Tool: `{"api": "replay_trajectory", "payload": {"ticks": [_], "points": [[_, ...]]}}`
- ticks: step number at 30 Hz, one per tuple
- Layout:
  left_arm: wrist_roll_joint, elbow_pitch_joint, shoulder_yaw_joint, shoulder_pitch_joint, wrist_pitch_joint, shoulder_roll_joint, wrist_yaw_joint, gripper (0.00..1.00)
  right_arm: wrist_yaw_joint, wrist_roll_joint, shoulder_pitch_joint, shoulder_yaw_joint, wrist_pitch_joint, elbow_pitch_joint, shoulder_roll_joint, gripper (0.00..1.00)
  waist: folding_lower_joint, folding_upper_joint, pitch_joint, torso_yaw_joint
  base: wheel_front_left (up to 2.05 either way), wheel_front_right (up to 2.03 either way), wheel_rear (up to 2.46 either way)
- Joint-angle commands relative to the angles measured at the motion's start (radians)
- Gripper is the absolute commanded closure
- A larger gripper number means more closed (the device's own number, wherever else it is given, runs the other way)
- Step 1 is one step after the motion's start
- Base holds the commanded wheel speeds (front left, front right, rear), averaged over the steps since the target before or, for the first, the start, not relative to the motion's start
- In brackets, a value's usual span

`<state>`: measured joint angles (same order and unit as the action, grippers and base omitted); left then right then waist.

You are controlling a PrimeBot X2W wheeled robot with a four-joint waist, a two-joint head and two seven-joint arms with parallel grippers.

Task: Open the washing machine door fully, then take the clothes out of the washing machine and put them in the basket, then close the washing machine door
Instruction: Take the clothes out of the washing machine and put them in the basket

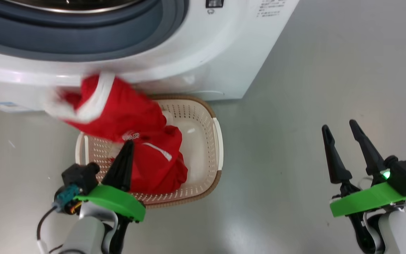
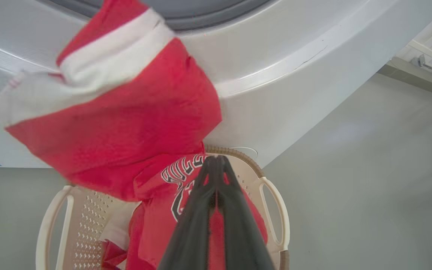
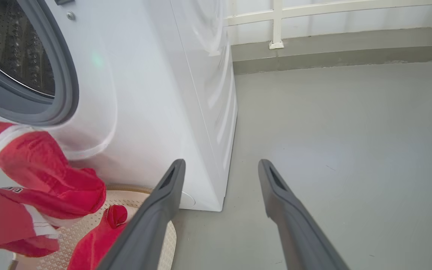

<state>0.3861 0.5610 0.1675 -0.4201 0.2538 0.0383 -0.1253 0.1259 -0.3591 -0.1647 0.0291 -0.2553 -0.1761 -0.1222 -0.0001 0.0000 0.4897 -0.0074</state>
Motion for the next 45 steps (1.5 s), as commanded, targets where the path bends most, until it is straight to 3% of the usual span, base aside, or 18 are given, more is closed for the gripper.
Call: {"api": "replay_trajectory", "payload": {"ticks": [1,20,33,34,36,37,38,45], "points": [[0.008,0.008,-0.017,-0.021,0.008,0.014,-0.005,1.0,0.005,0.006,-0.015,0.024,-0.006,0.027,-0.006,0.0,0.0001,0.0,0.035,-0.01,0.0,0.0,0.0],[0.015,0.309,0.042,-0.237,0.008,0.027,-0.005,1.0,0.005,0.015,-0.079,0.026,-0.006,0.053,-0.007,0.0,0.0001,0.0,0.202,-0.011,0.0,0.0,0.0],[-0.026,0.47,0.02,-0.369,0.008,0.034,-0.005,1.0,0.005,0.021,-0.118,0.042,-0.006,0.063,-0.004,0.0,0.0001,0.0,0.275,-0.022,0.0,0.0,0.0],[-0.027,0.473,0.017,-0.371,0.008,0.034,-0.005,0.97,0.005,0.022,-0.119,0.041,-0.006,0.061,-0.004,0.0,0.0001,0.0,0.275,-0.021,0.0,0.0,0.0],[-0.03,0.47,0.007,-0.374,0.008,0.033,-0.005,0.51,0.005,0.022,-0.122,0.039,-0.006,0.058,-0.004,0.0,0.0001,0.0,0.273,-0.019,0.0,0.0,0.0],[-0.031,0.469,0.003,-0.372,0.008,0.032,-0.005,0.12,0.005,0.022,-0.123,0.037,-0.006,0.056,-0.005,0.0,0.0001,0.0,0.268,-0.017,0.0,0.0,0.0],[-0.033,0.467,-0.001,-0.368,0.008,0.032,-0.005,0.0,0.005,0.023,-0.123,0.036,-0.006,0.054,-0.005,0.0,0.0001,0.0,0.263,-0.015,0.0,0.0,0.0],[-0.031,0.432,-0.021,-0.322,0.008,0.029,-0.005,0.0,0.005,0.023,-0.118,0.042,-0.006,0.037,-0.013,0.0,0.0001,0.0,0.203,-0.004,0.0,0.0,0.0]]}}
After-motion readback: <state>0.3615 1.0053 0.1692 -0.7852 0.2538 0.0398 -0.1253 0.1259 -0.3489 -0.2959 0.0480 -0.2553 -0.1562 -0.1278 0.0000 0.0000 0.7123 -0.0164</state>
